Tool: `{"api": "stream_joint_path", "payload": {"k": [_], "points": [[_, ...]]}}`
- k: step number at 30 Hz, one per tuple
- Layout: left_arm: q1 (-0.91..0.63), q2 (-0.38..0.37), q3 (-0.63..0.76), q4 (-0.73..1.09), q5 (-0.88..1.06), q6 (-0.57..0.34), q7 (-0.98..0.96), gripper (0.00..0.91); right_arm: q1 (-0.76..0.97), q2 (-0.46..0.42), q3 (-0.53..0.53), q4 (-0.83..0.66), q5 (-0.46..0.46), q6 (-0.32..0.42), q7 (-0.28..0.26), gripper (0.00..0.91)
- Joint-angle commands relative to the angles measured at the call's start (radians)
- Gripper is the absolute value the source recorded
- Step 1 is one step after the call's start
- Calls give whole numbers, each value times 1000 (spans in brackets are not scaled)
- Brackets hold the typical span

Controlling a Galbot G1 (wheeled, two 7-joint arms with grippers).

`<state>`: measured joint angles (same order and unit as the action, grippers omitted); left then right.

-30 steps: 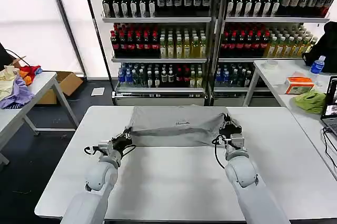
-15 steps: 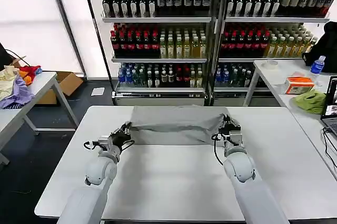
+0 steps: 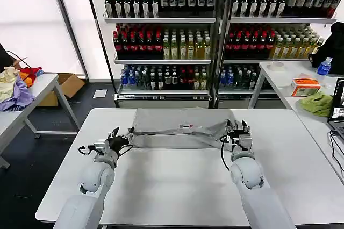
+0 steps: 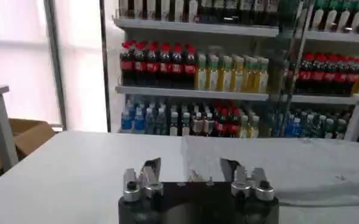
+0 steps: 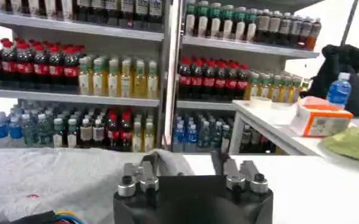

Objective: Fold and organize the clothes.

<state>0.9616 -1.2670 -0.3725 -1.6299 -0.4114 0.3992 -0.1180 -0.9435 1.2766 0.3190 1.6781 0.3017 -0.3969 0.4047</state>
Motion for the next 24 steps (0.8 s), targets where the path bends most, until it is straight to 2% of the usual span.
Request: {"api": "stream_joint_path", "payload": {"k": [1, 10, 24], "points": [[91, 2, -11, -113, 8, 36, -11, 907, -77, -4, 19, 79, 17, -13, 24, 907], [135, -3, -12, -121, 39, 45, -5, 907, -209, -16, 50, 145, 16, -4, 17, 907], [77, -13, 0, -19, 57, 47, 0, 907, -212, -20, 66, 83, 54, -21, 32, 907]]}}
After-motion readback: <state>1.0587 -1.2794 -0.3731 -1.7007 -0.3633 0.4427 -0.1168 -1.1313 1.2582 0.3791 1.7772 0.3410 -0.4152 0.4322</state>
